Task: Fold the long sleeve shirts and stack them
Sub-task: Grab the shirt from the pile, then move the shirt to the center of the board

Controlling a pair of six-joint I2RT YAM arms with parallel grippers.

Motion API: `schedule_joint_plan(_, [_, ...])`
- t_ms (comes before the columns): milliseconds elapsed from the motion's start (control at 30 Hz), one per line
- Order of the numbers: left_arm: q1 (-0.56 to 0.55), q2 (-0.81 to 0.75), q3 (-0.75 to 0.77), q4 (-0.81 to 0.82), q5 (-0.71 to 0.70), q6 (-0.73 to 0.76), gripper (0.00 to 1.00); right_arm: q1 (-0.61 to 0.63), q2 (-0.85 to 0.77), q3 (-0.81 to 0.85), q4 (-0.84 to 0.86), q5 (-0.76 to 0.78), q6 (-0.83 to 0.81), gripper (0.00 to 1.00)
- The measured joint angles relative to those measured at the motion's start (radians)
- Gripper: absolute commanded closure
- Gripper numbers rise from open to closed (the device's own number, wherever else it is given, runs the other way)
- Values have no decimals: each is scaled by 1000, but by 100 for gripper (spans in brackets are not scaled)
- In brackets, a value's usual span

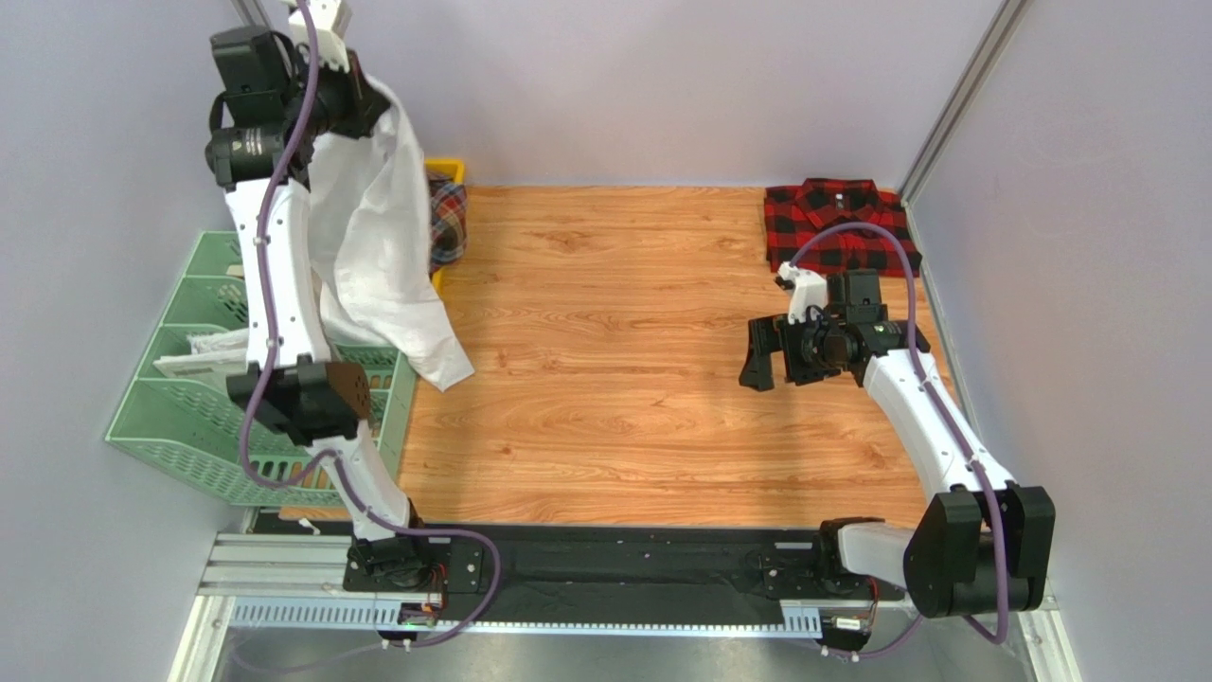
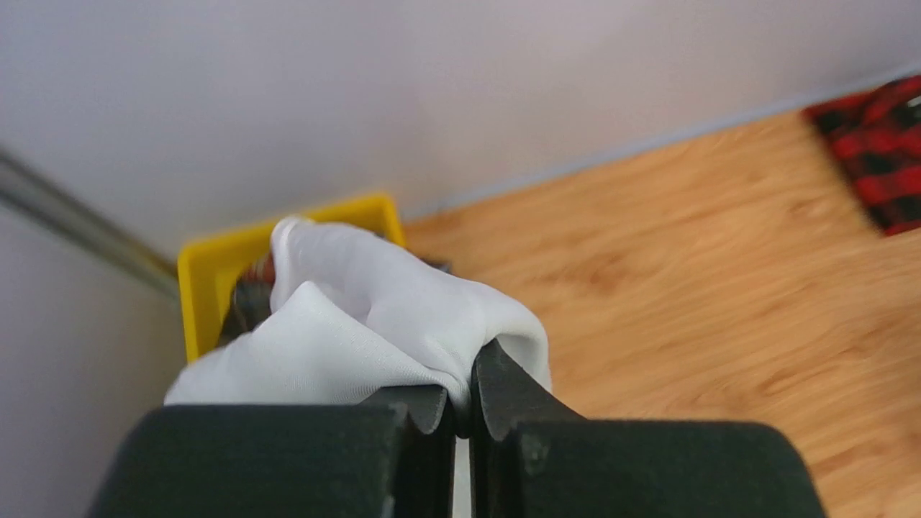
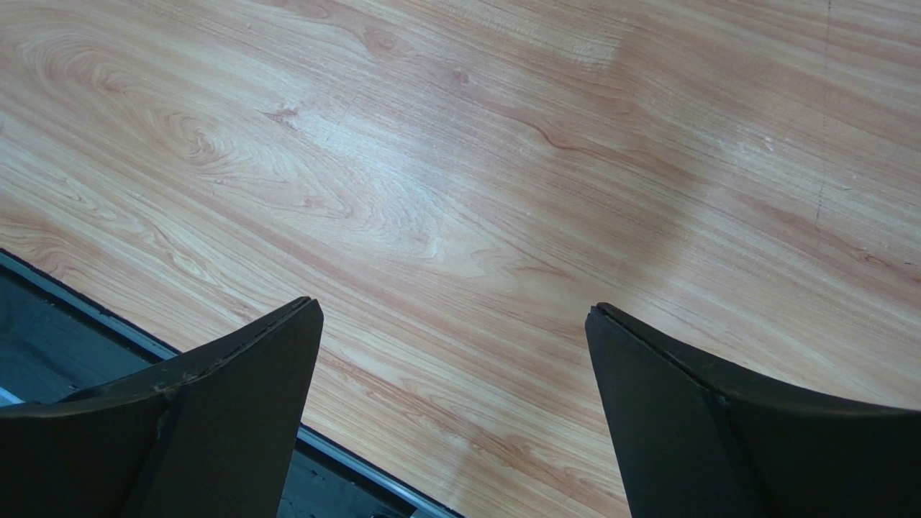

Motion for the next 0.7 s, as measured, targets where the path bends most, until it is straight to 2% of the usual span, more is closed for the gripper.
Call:
schedule_joint_plan(67, [-47, -86, 29, 60, 27, -42, 100, 0, -2, 0, 0, -8, 0, 0])
schedule_joint_plan(167, [-180, -220, 71, 221, 75, -122, 100, 0, -9, 0, 0, -11, 0, 0])
schedule_joint_plan(267, [-310, -270, 151, 379, 99, -202, 100, 0, -23, 0, 0, -11, 0, 0])
schedule_joint_plan(467, [-467, -207, 330, 687, 9, -341, 100, 0, -45, 0, 0, -10, 0, 0])
schedule_joint_plan(700, [-587, -114, 333, 853, -98, -360, 100, -5, -46, 0, 0, -9, 0, 0])
